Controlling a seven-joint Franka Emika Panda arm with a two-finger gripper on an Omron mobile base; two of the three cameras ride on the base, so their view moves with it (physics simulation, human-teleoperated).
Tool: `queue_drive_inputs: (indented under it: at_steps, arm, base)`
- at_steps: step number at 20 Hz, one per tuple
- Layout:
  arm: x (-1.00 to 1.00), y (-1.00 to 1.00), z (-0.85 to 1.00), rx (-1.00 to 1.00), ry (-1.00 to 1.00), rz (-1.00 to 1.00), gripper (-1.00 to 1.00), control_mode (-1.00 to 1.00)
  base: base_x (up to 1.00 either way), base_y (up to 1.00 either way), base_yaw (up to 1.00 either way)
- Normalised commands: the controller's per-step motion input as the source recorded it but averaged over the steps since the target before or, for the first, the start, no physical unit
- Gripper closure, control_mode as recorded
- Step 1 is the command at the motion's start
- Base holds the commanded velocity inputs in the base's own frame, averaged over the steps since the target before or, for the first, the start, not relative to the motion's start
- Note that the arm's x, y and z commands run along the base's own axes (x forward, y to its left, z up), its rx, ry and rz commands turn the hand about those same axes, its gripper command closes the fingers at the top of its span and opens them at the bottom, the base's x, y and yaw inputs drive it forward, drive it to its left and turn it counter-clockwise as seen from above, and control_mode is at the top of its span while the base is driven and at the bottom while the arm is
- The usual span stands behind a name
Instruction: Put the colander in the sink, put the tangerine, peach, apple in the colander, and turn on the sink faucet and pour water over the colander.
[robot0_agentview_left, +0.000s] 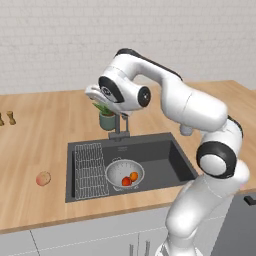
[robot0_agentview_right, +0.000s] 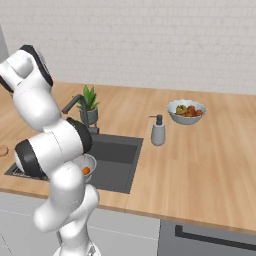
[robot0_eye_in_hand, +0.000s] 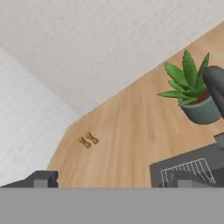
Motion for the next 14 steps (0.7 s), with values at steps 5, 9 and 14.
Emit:
queue_drive_inputs:
  at_steps: [5,9,14]
  arm:
    - [0.35,1.00,0.01,-0.28,0.00,0.32,-1.00,-1.00]
    - [0.18,1.00,-0.39,-0.41,-0.05,0.30,-1.00,-1.00]
    - [0.02,1.00,-0.48,-0.43,-0.19,0.21,-1.00,-1.00]
  base:
    - [0.00,0.00,0.00]
    - [0.00,0.00,0.00]
    - [0.00,0.00,0.00]
